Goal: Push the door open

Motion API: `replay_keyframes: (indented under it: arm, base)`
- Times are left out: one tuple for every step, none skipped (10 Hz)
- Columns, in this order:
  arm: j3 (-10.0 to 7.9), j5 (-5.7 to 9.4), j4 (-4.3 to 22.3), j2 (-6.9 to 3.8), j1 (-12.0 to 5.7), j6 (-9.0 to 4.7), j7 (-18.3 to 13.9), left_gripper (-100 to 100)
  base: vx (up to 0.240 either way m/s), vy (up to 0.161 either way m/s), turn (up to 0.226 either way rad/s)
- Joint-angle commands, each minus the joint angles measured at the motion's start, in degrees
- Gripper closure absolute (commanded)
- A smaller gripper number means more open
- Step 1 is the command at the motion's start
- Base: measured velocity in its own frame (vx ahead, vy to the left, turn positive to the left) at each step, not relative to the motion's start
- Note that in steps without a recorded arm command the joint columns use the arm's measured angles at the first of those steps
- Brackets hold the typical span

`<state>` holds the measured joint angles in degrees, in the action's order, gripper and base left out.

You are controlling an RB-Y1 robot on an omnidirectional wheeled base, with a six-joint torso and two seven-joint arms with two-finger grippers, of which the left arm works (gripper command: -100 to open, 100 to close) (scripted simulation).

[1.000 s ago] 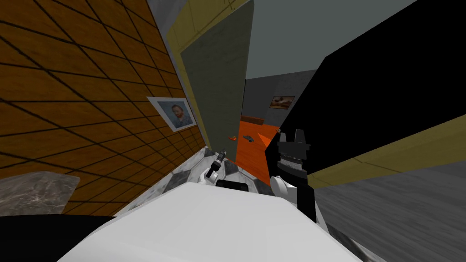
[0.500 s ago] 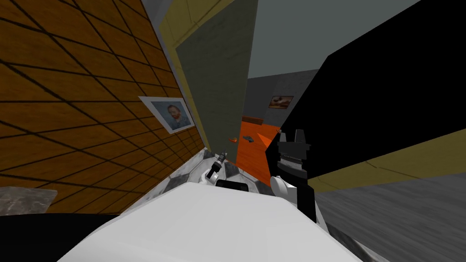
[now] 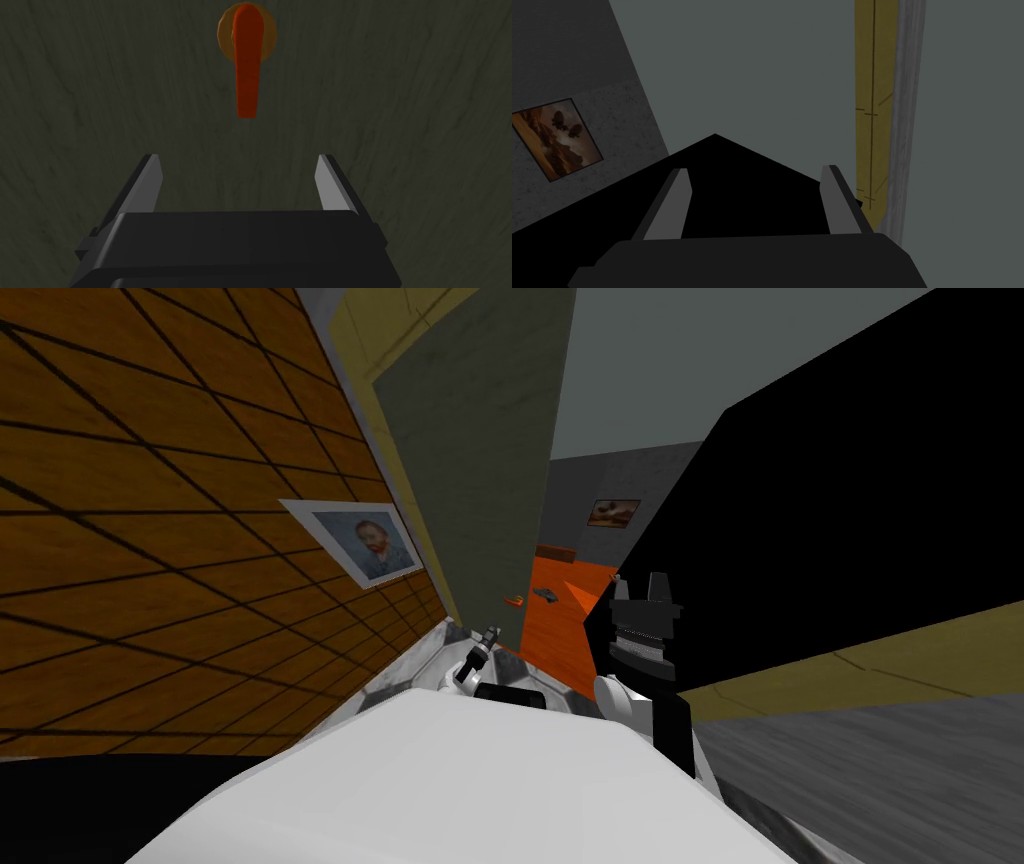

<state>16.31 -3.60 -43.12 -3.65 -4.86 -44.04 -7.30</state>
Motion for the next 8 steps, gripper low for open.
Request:
replay_keyframes:
  arm:
    - [0.0, 0.0, 0.0, 0.0, 0.0, 0.0, 0.0, -100]
    - [-0.17, 0.07, 0.4, -0.17, -0.18, -0.14, 0.1, -100]
    - [-0.3, 0.12, 0.5, -0.23, -0.25, -0.15, 0.1, -100]
    - [-0.37, 0.15, 0.6, -0.25, -0.29, -0.16, 0.2, -100]
    - [-0.53, 0.21, 0.7, -0.25, -0.38, -0.18, 0.3, -100]
    - [-0.69, 0.28, 0.9, -0.2, -0.48, -0.2, 0.4, -100]
    - [-0.86, 0.34, 1.1, -0.1, -0.57, -0.22, 0.5, -100]
    - [-1.02, 0.41, 1.3, 0.06, -0.67, -0.24, 0.6, -100]
  base:
    - [0.055, 0.034, -0.013]
    - [0.108, -0.018, -0.027]
    - [0.173, -0.047, -0.032]
    - [0.177, -0.066, -0.016]
    - [0.164, -0.072, -0.022]
    - [0.178, -0.063, -0.033]
    - [0.204, -0.071, -0.03]
    - [0.208, -0.07, -0.026]
